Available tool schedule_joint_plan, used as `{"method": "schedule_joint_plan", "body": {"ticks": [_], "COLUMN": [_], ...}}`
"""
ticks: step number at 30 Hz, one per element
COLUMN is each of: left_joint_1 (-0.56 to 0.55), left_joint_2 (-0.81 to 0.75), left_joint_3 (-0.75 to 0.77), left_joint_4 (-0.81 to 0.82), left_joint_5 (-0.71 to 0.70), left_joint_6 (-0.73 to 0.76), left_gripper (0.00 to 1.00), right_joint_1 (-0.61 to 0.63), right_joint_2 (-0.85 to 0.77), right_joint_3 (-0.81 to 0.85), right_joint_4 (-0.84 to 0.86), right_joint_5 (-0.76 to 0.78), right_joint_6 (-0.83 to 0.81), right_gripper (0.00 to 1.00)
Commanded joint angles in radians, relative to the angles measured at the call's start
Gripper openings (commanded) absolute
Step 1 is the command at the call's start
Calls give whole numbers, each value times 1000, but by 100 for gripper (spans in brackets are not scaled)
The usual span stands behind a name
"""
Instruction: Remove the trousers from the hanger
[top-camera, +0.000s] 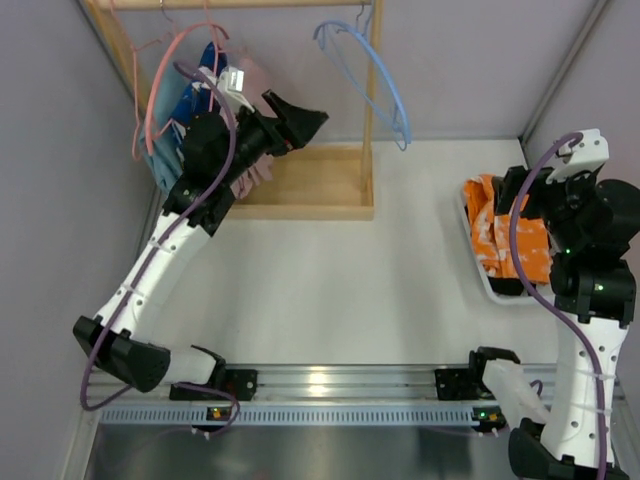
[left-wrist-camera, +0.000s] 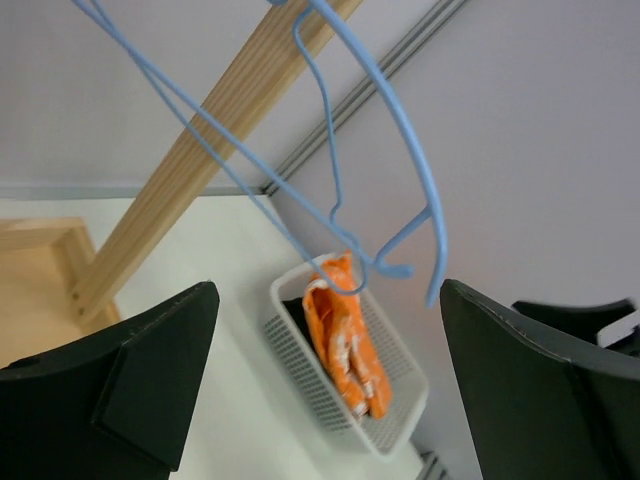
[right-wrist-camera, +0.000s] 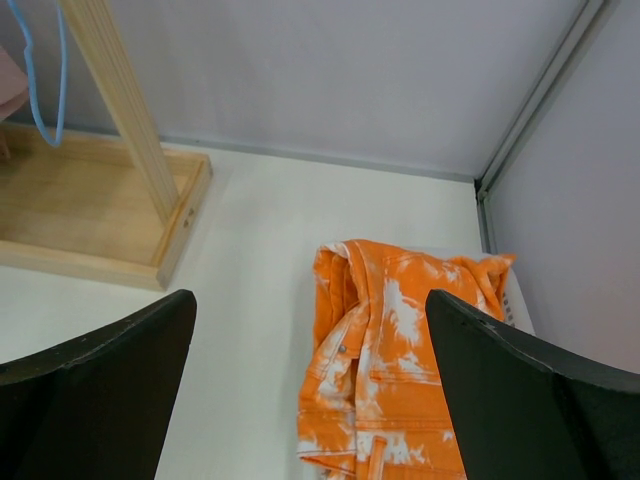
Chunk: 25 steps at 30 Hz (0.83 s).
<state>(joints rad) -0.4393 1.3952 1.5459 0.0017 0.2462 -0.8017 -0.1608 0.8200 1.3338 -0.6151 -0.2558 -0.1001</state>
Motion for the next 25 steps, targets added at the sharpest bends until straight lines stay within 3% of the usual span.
{"method": "schedule_joint_plan", "body": {"ticks": [1,5,6,8,13,21,25], "left_joint_1": [5,5,7,7,8,66,140], "left_joint_2": [-109,-197,-206,-243,-321,-453,-515], "left_joint_3": [-44,-115,-119,-147,-213,-302,-334], "left_joint_4": [-169,-336,-448,-530,-742,-819,-819], "left_joint_5": [39,114,111,110,-51,-136,-53], "left_joint_6": [229,448,522,570,677,702,734], "left_gripper": [99,99,99,99,99,99,99], "right_joint_1": [-16,-14,-16,-16,-14,-14,-16], "right_joint_2": [-15,-35,-45,-54,-93,-127,-150], "right_joint_3": [-13,-44,-60,-82,-189,-312,-338], "right_joint_4": [29,22,9,-3,-46,-146,-144], "right_joint_5": [-46,-149,-178,-268,-419,-461,-465], "right_joint_6": [23,30,36,45,59,-7,-27], "right_gripper": [99,99,99,99,100,99,99]}}
